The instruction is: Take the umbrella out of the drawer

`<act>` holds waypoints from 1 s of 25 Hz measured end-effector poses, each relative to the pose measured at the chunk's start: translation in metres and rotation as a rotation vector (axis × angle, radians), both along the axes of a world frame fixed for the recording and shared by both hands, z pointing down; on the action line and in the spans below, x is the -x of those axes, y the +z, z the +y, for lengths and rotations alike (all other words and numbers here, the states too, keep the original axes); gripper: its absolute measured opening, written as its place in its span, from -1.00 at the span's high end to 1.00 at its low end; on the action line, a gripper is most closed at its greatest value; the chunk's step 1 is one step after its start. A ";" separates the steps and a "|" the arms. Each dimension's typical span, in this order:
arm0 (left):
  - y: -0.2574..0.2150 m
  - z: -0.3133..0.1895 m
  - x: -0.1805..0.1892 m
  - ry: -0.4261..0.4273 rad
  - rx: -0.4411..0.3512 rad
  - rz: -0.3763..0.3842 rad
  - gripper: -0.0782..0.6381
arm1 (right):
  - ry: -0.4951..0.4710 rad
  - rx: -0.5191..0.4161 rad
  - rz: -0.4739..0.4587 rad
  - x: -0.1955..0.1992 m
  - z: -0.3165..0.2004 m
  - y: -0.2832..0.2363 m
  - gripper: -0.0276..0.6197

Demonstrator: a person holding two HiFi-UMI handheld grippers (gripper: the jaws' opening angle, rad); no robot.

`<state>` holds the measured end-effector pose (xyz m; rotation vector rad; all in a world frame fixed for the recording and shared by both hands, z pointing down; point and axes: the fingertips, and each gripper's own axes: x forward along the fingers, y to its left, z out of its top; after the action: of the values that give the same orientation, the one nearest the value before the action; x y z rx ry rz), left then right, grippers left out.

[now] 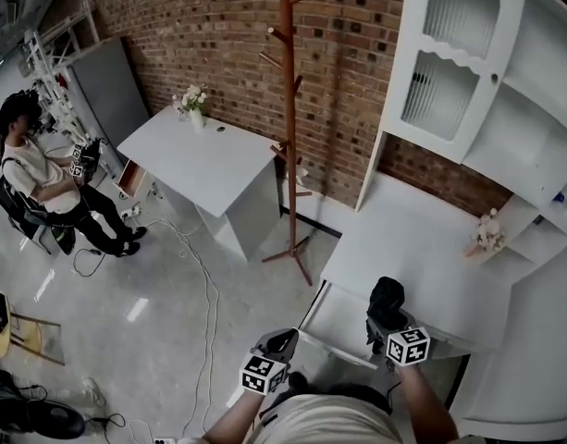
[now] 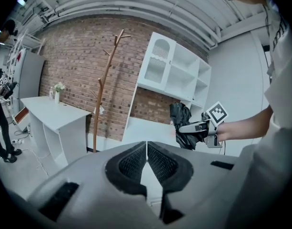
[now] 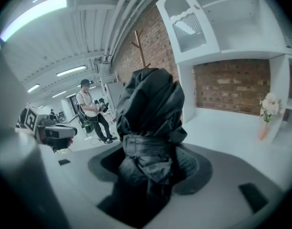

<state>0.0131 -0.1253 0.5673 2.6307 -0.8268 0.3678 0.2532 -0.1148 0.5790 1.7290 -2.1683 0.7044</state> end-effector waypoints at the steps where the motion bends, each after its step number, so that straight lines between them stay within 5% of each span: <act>1: -0.004 0.000 -0.008 0.008 -0.003 0.007 0.70 | 0.009 -0.014 -0.003 -0.006 0.005 -0.005 0.07; 12: -0.032 0.013 -0.087 0.026 -0.049 0.029 0.70 | 0.057 -0.124 -0.042 -0.068 0.054 -0.049 0.07; 25: -0.055 0.086 -0.111 -0.031 -0.051 0.071 0.70 | 0.051 -0.184 -0.066 -0.103 0.142 -0.075 0.07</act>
<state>0.1245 -0.0396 0.5126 2.6582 -0.8635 0.2464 0.3559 0.0268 0.5044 1.8826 -2.3053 0.5982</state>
